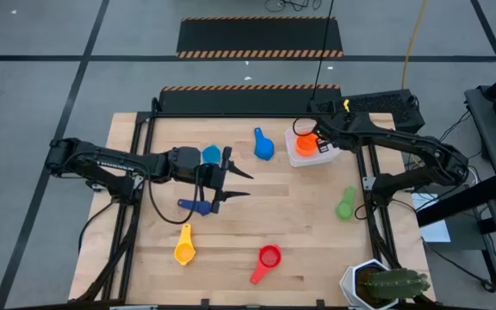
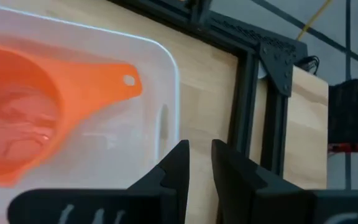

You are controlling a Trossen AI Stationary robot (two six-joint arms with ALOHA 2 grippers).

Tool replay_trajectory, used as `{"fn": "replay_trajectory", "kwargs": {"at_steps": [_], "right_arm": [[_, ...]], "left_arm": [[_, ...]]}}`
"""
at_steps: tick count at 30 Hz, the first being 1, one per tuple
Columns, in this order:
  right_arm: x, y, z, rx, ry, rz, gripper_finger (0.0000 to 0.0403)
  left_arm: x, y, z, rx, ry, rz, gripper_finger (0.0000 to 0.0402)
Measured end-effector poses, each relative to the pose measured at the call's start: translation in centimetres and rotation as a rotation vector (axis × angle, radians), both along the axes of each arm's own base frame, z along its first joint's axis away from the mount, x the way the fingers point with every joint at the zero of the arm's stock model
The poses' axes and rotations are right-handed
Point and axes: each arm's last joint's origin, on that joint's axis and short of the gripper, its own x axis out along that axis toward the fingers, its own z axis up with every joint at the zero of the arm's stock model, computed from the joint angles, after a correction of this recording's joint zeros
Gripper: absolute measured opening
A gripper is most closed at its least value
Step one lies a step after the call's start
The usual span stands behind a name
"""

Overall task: Nest measuring cups in basket
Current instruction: Adjust the white bin

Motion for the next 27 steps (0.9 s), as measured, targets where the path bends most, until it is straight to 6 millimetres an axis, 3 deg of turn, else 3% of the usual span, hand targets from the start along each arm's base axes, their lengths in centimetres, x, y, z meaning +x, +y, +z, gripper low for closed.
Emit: {"fn": "replay_trajectory", "kwargs": {"at_steps": [11,27], "right_arm": [[-0.9,0.5,-3.2,0.093,-0.013,0.021,0.0059],[0.7,1.6,-3.9,0.176,-0.180,0.120,0.0059]], "left_arm": [[0.0,0.0,0.1,0.013,-0.012,-0.002,0.0214],[0.0,0.0,0.2,0.012,-0.024,-0.001,0.0214]]}}
